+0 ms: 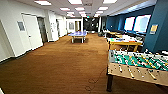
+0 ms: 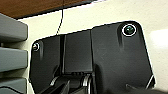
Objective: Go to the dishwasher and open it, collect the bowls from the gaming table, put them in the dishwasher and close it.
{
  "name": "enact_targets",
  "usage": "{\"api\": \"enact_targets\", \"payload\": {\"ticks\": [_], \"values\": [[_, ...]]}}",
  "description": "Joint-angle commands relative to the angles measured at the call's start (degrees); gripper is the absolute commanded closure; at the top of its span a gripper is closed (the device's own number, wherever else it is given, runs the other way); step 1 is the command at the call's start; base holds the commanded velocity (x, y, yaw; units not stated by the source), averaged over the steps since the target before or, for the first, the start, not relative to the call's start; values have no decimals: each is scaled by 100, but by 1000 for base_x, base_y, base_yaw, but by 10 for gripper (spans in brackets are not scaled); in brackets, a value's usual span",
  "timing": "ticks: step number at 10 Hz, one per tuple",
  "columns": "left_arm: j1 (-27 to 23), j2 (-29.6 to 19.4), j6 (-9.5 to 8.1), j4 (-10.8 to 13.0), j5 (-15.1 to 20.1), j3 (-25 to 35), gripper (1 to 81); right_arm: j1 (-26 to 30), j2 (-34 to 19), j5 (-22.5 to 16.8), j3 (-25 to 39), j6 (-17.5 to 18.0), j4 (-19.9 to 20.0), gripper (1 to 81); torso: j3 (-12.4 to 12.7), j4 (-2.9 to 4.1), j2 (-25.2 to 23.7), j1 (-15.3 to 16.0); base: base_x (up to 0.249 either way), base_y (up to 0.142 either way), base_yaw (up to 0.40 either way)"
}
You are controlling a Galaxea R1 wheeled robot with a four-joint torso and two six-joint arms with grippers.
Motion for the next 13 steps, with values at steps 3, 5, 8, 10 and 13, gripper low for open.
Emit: {"api": "enact_targets", "payload": {"ticks": [3, 5, 8, 10, 13], "values": [[-336, -72, 0, -18, 250, -39, 10, 417, 15, -348, 15, 1, 0, 10, 0, 0, 4, 7, 96, 0, 0], [-345, -72, 0, -18, 250, -39, 10, 416, 15, -348, 15, 1, 0, 10, 0, 0, 4, 5, 106, 0, 0], [-337, -72, 0, -18, 250, -39, 10, 417, 24, -348, 15, 1, 0, 10, 0, 0, 4, 5, 124, 0, 0], [-336, -72, 0, -18, 250, -39, 10, 417, 15, -348, 15, 1, 0, 10, 0, 0, 4, 5, 143, 0, 0], [-337, -72, 0, -18, 250, -39, 10, 425, 15, -348, 15, 1, 0, 10, 0, 0, 4, 5, 146, 0, 0]]}}
